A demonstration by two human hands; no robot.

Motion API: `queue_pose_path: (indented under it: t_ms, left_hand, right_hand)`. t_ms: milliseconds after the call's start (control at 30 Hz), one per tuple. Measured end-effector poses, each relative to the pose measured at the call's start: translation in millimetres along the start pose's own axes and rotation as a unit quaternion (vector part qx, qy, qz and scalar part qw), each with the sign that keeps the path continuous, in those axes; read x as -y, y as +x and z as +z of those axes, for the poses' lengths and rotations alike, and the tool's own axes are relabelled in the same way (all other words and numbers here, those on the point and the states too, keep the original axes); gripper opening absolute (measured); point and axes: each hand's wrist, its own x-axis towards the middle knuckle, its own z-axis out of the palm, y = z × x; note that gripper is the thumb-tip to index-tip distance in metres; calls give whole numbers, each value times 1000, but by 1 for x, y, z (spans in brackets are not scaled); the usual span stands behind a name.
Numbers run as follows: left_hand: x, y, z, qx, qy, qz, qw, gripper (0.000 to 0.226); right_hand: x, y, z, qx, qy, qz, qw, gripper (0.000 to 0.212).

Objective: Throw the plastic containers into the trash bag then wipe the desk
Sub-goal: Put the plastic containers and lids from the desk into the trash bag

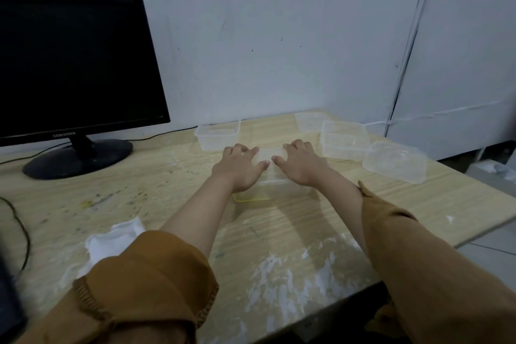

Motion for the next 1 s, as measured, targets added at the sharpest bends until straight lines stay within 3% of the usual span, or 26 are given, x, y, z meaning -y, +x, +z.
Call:
queue_pose_path:
  t_ms: [467,533,633,767,867,933,1000]
  left_hand:
    - [-32,-89,3,-17,-49,-18,998,59]
    - [-46,-104,7,-68,-100,-78,990,52]
    - [-69,-123,14,-122,-261,-151,946,31]
    - [-106,-135,25,-126,-338,-99,927,27]
    - [-141,-142,33,-110,-350,-62,928,28]
    - [-167,-148,41,-96,-348,-29,932,29]
    - [-192,-155,48,-80,-321,21,944,29]
  right_hand:
    - [-10,-94,-15,27,7,-3,1000,71]
    - [-20,-112,-21,29,9,14,999,75]
    - [-42,-136,-30,32,78,66,994,79]
    - [-72,-170,-51,23,123,117,985,66]
    - [-105,-198,-72,33,158,132,978,32]
    - [-129,-216,-87,65,225,175,956,31]
    - [-154,-235,-101,119,295,241,917,45]
